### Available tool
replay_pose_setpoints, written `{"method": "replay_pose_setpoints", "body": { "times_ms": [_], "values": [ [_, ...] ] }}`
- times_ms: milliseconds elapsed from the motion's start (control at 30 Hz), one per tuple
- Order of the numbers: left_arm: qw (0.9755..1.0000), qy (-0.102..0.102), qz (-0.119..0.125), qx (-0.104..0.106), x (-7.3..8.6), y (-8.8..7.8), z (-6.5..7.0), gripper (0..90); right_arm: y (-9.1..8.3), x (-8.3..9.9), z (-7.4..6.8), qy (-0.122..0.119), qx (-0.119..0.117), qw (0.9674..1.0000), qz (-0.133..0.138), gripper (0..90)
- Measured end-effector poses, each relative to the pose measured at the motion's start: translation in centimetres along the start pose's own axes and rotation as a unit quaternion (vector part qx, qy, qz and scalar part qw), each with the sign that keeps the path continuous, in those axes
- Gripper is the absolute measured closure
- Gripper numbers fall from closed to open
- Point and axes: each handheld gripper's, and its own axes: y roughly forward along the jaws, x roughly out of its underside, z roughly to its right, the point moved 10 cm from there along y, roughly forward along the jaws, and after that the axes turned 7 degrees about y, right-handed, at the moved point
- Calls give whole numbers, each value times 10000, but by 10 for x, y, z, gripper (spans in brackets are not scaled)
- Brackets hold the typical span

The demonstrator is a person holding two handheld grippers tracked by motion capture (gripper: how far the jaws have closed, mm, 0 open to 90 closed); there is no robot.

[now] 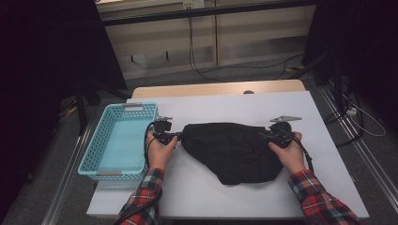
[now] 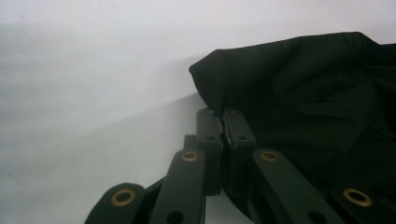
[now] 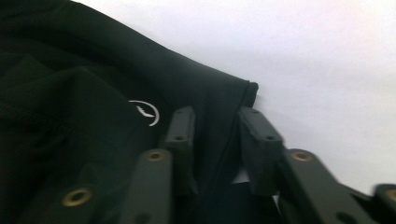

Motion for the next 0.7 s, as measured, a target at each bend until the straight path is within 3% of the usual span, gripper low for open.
{"method": "replay_pose_setpoints", "body": {
  "times_ms": [100,267,467,700],
  "values": [
    [10000,39,33,-3,-2,-2,1,867,0,0,0,-16,-44,10000,-1,833],
    [9999,38,133,29,-5,-5,2,867,-2,-1,-2,153,-343,9993,9,861],
    [9993,93,359,92,-14,-14,3,867,-26,-25,2,249,-483,9961,694,863],
    [9977,139,646,165,-26,-27,4,868,-48,-46,1,247,-611,9908,1182,865]
  ]
}}
